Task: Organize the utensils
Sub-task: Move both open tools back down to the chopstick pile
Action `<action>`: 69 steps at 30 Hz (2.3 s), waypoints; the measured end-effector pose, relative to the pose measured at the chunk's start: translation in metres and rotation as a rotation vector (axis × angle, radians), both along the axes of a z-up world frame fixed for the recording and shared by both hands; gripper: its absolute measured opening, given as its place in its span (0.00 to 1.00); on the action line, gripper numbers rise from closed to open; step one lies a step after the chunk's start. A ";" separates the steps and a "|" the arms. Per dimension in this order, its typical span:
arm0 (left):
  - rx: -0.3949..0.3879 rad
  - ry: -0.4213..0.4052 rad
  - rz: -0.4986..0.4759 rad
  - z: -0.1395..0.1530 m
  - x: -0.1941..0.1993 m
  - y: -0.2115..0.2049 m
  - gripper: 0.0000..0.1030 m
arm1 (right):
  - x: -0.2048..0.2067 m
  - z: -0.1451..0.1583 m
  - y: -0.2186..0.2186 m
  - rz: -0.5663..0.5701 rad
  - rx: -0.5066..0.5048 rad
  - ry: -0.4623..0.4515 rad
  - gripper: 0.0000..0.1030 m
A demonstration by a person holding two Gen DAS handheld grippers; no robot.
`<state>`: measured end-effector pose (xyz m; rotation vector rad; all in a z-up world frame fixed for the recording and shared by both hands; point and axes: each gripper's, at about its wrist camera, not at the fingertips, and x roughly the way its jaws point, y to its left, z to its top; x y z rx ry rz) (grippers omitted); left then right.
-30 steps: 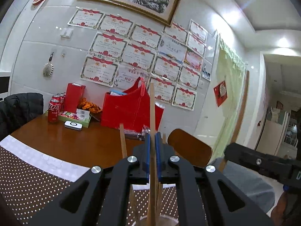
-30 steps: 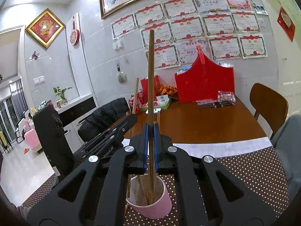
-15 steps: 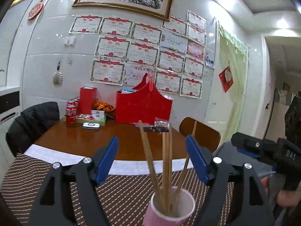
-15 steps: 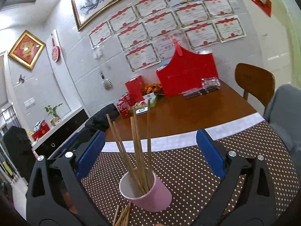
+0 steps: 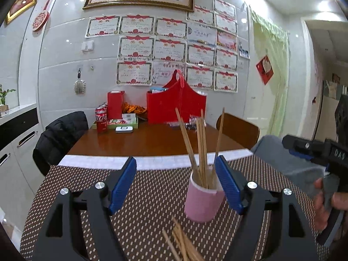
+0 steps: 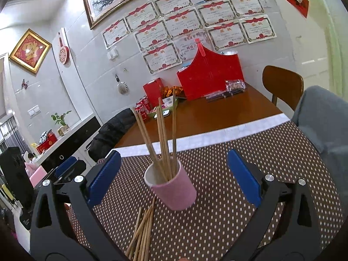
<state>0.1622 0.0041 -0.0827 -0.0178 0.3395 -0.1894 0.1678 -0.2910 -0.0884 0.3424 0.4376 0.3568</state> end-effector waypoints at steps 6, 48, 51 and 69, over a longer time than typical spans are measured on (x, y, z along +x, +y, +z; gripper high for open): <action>0.041 0.105 -0.014 -0.029 -0.018 0.000 0.72 | -0.024 -0.012 0.003 0.011 -0.005 0.031 0.94; 0.036 0.535 -0.001 -0.147 -0.032 0.026 0.36 | -0.032 -0.135 0.093 0.223 -0.325 0.392 0.94; 0.046 0.533 0.002 -0.146 -0.030 0.027 0.37 | -0.026 -0.145 0.110 0.244 -0.405 0.401 0.94; 0.100 0.552 -0.021 -0.151 -0.018 0.017 0.37 | -0.004 -0.154 0.145 0.239 -0.608 0.391 0.91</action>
